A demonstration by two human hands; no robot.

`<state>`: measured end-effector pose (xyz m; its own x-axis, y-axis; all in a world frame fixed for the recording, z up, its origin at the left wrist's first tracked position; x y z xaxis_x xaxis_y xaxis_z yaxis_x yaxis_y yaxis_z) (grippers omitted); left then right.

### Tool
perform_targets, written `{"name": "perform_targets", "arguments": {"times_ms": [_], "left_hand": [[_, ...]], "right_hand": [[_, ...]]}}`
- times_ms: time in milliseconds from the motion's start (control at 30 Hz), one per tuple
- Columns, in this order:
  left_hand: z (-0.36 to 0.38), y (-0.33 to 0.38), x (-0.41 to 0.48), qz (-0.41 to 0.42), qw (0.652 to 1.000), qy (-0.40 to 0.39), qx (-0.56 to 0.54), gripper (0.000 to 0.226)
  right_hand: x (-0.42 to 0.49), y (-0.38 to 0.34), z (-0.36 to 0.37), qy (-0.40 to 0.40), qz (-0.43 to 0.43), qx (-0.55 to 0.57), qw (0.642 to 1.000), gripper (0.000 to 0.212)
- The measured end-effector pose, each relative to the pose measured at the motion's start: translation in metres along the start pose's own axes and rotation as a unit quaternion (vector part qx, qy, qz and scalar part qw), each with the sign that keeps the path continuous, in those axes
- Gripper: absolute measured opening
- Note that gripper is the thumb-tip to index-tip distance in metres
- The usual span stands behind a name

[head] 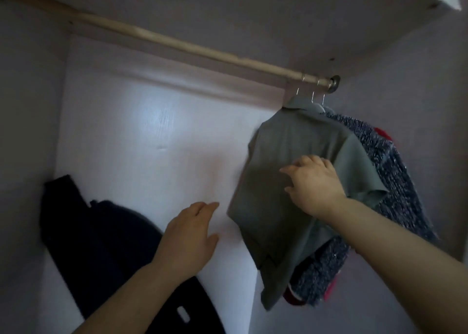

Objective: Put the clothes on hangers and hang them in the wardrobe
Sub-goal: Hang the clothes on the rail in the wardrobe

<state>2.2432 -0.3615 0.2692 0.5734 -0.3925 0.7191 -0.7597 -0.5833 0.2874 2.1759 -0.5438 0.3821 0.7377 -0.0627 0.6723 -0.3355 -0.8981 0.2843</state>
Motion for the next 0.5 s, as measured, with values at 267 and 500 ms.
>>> {"name": "perform_targets", "arguments": {"times_ms": [267, 500], "left_hand": [[0.025, 0.002, -0.094, -0.028, 0.997, -0.069, -0.012, 0.060], [0.070, 0.022, -0.225, -0.089, 0.974, -0.206, -0.005, 0.061]], "right_hand": [[-0.152, -0.057, 0.053, -0.135, -0.003, 0.115, 0.984, 0.050], [-0.330, -0.075, 0.092, -0.269, 0.044, 0.201, 0.941, 0.052]]}}
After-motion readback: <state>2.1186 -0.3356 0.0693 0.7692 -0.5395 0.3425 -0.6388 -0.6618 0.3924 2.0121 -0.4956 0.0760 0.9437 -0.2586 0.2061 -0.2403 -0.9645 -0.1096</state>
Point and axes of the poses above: each hand's wrist, its own x-axis towards the middle knuckle, its own z-axis out of the palm, y = z × x, the point moved 7 cm from there along x, towards the middle knuckle, and after that the axes turned 3 degrees about y, right-handed, at the moved point
